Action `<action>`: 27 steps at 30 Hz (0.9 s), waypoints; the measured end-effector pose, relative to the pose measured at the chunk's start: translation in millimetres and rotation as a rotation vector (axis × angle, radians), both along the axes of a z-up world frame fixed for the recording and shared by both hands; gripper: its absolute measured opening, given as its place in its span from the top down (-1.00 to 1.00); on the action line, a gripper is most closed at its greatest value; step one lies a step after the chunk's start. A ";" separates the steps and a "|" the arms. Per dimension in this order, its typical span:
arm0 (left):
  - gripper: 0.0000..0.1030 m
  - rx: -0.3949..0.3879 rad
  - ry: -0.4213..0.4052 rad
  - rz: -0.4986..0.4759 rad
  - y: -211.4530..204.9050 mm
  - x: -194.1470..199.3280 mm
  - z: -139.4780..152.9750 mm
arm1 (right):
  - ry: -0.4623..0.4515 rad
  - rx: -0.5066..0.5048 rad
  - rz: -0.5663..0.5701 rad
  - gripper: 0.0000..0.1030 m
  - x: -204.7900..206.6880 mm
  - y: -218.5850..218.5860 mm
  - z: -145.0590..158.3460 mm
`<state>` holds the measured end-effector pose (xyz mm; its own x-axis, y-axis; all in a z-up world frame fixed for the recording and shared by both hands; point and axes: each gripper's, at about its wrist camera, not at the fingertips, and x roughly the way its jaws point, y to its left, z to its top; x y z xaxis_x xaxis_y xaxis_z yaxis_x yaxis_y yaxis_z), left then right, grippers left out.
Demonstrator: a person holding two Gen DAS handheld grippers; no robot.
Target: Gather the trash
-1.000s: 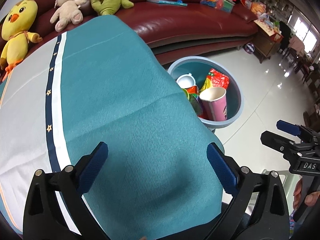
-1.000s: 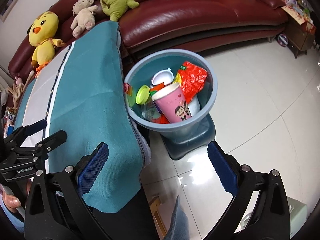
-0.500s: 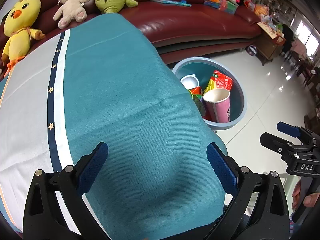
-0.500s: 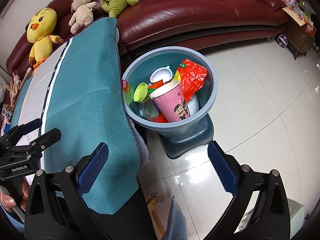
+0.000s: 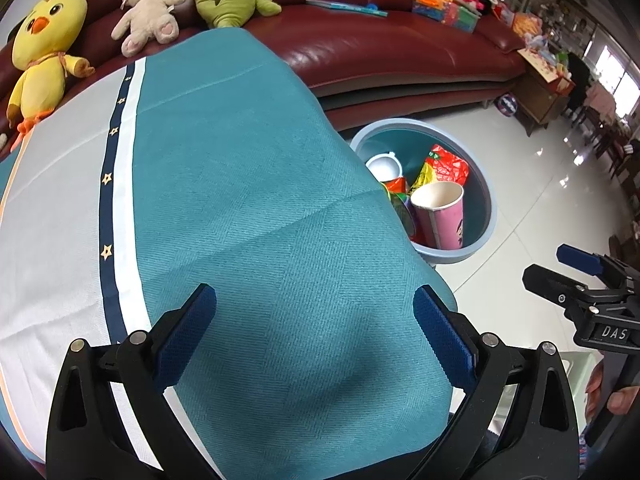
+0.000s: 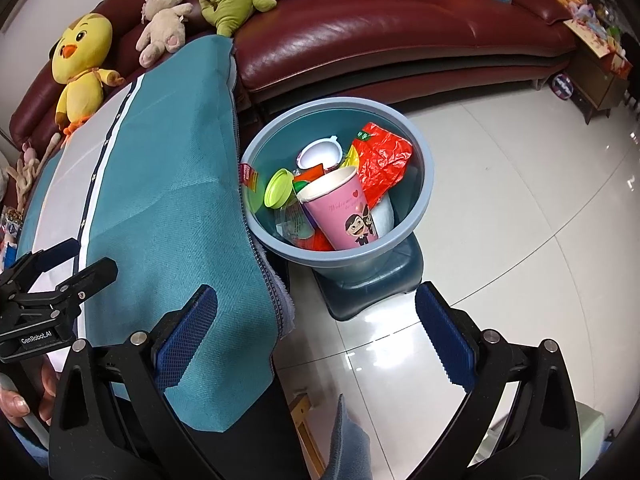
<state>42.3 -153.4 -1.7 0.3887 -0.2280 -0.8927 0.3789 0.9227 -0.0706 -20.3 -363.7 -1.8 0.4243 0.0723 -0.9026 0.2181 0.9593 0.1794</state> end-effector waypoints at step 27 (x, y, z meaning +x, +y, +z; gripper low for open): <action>-0.92 0.022 -0.062 0.005 -1.6 -6.8 1.4 | 0.003 -0.021 -0.009 -0.85 -0.8 -2.3 -5.8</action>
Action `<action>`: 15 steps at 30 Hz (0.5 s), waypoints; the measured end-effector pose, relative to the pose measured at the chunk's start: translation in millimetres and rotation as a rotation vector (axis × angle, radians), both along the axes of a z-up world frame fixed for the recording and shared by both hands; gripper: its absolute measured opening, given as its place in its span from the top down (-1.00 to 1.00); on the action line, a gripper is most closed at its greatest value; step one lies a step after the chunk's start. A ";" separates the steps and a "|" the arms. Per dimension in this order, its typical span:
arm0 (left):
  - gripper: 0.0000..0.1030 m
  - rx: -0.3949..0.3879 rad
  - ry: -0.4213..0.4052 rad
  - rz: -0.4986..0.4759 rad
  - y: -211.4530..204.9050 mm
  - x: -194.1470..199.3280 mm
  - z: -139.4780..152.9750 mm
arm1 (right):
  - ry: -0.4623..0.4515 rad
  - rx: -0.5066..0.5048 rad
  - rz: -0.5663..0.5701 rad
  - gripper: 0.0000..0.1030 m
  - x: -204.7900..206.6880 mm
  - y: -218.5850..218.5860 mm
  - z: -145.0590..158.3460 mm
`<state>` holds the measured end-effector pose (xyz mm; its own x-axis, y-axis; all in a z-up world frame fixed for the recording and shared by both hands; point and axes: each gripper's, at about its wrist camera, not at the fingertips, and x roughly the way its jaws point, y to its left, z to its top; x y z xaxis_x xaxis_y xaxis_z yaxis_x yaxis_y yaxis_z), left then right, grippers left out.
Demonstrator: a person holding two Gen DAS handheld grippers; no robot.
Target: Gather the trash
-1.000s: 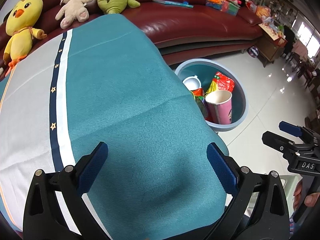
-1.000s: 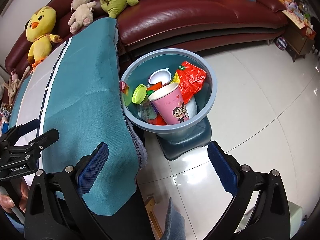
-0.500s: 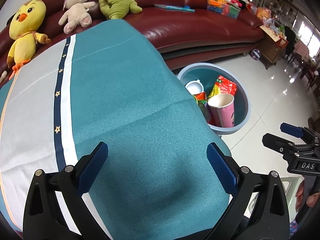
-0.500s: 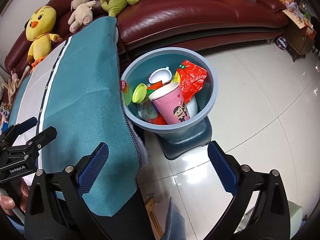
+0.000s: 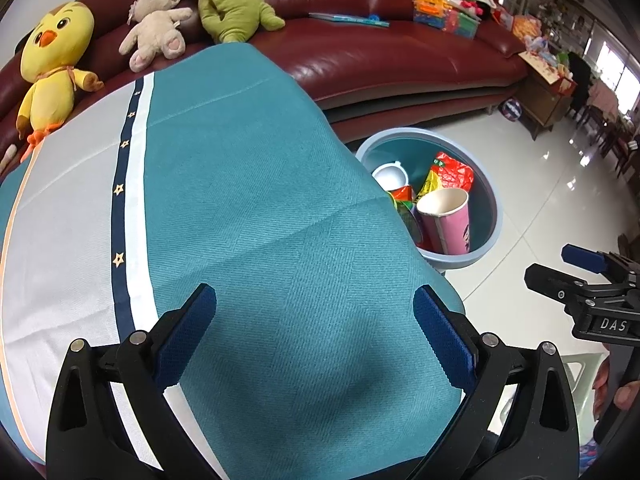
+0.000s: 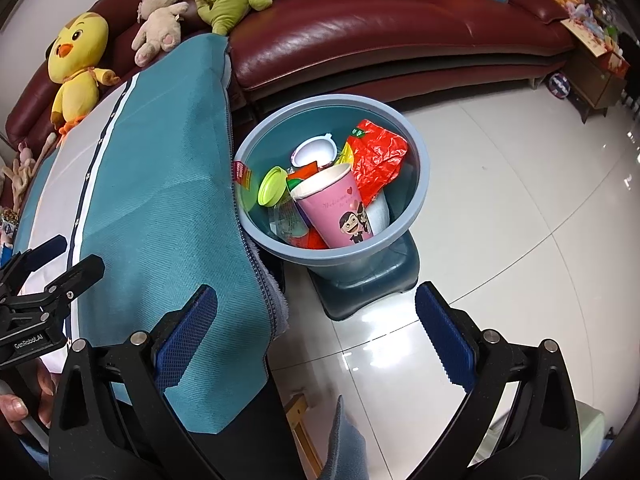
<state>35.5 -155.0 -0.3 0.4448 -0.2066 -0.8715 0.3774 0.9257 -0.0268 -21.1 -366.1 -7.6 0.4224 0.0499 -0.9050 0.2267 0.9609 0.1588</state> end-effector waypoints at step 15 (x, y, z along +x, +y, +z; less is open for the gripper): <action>-0.92 -0.001 0.037 0.036 10.4 3.4 -6.1 | -0.002 -0.039 -0.014 -0.85 1.1 -0.9 1.0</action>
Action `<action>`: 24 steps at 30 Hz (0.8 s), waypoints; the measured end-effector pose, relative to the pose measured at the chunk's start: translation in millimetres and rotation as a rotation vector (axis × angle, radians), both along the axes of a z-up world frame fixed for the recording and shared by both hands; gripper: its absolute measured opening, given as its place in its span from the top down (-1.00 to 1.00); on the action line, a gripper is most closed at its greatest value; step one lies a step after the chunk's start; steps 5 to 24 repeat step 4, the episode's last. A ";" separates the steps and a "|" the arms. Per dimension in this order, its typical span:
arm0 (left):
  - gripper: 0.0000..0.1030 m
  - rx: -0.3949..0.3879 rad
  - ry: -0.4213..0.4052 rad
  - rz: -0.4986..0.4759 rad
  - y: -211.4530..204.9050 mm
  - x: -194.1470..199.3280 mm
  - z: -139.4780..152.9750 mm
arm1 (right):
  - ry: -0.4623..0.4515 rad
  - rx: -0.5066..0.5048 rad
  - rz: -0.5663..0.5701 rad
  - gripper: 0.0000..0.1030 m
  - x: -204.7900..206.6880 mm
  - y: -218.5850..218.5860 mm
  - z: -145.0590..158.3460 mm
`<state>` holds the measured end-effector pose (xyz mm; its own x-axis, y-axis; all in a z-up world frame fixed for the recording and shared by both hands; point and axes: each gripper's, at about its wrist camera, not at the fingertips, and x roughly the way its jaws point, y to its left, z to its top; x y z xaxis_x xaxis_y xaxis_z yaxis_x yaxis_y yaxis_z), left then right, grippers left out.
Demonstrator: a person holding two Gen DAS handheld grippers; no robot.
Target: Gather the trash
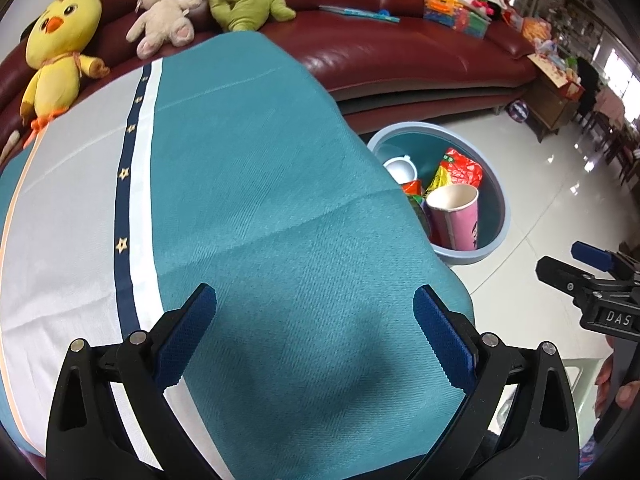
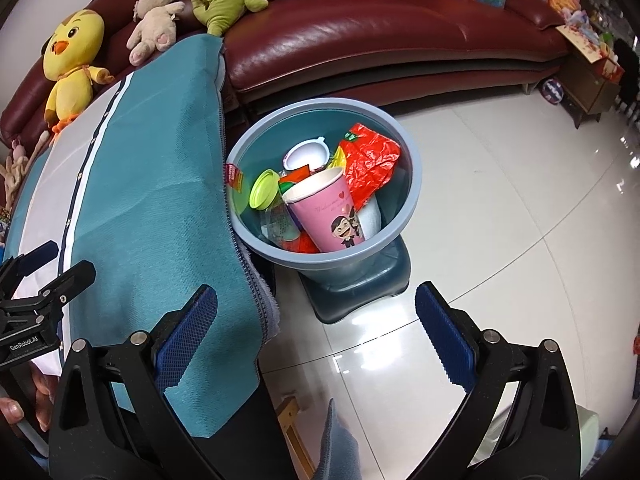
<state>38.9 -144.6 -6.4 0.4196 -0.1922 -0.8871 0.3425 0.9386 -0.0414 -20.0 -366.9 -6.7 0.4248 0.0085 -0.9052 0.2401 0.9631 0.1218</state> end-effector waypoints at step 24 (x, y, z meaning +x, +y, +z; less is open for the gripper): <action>-0.92 -0.002 0.015 -0.003 0.9 0.2 -4.1 | -0.006 -0.004 -0.008 -0.86 0.3 -1.6 1.1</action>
